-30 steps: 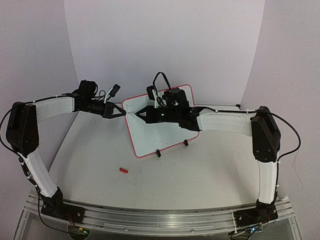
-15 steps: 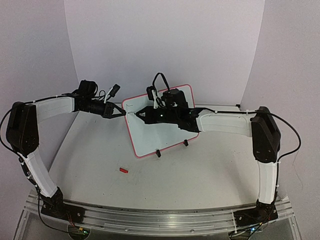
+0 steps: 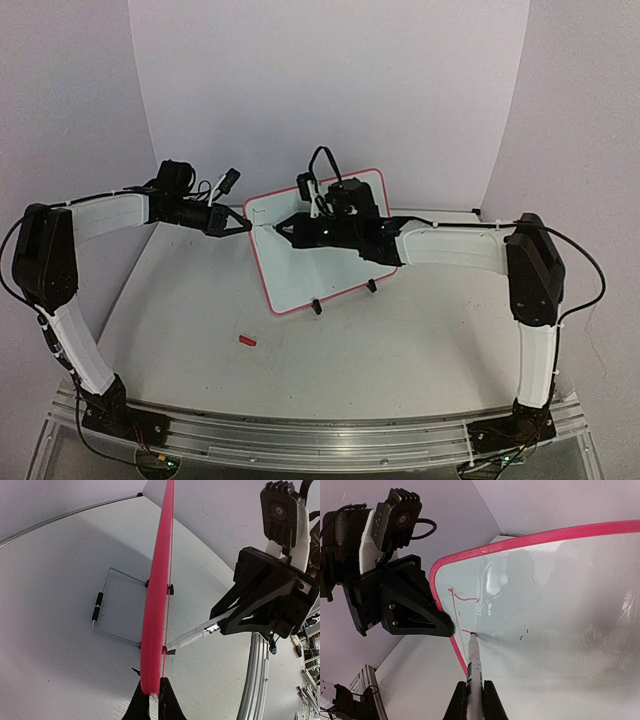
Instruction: Write a sentence on the whiteboard
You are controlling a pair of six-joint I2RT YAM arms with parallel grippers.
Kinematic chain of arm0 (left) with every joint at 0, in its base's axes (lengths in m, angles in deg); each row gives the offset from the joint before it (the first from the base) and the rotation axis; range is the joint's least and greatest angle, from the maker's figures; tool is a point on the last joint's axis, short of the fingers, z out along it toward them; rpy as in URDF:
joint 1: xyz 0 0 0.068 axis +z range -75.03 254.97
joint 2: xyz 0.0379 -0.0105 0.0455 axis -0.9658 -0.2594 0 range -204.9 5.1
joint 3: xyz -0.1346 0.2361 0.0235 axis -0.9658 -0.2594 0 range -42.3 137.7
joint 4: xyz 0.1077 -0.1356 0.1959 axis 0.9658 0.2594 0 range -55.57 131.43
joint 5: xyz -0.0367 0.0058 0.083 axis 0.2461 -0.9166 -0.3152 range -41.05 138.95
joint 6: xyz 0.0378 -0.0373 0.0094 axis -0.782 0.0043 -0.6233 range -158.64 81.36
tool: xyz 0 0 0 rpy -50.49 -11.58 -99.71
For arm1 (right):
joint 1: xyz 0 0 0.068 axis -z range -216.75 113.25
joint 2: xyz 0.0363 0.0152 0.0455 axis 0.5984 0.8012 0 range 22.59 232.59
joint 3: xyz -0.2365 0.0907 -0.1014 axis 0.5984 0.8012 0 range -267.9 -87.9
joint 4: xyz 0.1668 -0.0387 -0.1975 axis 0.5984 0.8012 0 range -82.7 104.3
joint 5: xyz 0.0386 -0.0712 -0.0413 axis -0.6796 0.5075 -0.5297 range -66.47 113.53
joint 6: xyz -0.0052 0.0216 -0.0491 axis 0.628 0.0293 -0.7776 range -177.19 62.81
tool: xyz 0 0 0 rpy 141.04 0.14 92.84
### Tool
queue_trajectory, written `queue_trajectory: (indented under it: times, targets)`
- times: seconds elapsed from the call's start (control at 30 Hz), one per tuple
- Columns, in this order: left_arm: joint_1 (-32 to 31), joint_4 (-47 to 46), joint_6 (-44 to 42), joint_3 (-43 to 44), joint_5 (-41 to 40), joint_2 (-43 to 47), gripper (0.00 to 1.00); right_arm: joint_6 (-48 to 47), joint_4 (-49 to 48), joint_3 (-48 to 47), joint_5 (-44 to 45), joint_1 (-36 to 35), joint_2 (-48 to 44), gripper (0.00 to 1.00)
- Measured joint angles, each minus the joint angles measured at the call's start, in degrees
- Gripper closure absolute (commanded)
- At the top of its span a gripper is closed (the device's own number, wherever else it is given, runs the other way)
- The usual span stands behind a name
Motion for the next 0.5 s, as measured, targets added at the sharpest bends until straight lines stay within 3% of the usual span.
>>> queue_trajectory:
  times: [0.5]
  targets:
    - [-0.13, 0.48, -0.53, 0.15, 0.24, 0.02, 1.0, -1.77, 0.38, 2.11, -5.23, 1.01, -5.33, 1.0]
